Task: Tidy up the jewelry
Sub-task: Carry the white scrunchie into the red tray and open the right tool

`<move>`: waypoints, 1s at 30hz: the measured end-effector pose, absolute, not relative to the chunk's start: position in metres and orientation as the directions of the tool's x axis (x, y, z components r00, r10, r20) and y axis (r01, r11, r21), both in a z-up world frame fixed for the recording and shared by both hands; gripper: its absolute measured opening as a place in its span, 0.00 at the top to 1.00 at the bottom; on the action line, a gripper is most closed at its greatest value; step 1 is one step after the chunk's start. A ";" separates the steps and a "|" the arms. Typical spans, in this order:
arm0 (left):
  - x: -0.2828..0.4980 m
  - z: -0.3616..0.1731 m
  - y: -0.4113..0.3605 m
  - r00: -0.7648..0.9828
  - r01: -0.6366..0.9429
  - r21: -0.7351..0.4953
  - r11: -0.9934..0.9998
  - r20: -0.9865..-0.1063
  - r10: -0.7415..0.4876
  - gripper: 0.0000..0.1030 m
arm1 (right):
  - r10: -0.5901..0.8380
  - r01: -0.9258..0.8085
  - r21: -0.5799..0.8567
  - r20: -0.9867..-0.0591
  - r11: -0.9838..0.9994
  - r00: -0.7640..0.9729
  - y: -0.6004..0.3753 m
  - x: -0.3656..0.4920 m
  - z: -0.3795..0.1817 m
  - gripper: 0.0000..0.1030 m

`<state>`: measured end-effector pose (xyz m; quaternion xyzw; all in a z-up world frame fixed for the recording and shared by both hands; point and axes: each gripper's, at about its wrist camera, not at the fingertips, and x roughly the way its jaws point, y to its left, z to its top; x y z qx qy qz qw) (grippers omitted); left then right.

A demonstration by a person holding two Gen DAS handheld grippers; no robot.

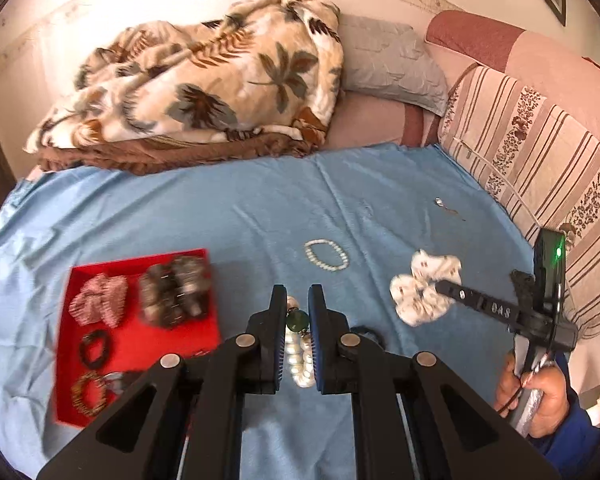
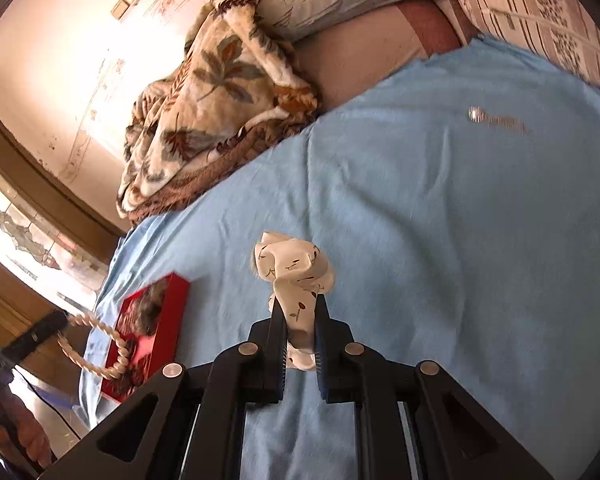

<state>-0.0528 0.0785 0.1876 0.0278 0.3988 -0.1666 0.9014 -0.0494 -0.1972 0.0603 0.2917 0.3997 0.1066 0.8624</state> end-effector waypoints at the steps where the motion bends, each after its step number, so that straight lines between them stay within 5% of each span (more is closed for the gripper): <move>1: -0.058 0.190 0.086 0.631 0.314 -0.085 0.945 -0.726 -0.275 0.90 | 0.422 0.045 0.588 -0.629 0.807 0.653 -0.193 -0.055 0.059 0.87; 14: -0.069 0.193 0.178 0.666 0.211 -0.125 0.970 -0.707 -0.236 0.92 | 0.405 0.021 0.521 -0.687 0.853 0.603 -0.153 -0.126 0.058 0.87; 30: -0.019 0.128 0.254 0.677 0.042 -0.285 0.958 -0.697 -0.237 0.92 | 0.513 -0.155 0.514 -0.687 0.844 0.514 -0.041 -0.062 0.108 0.87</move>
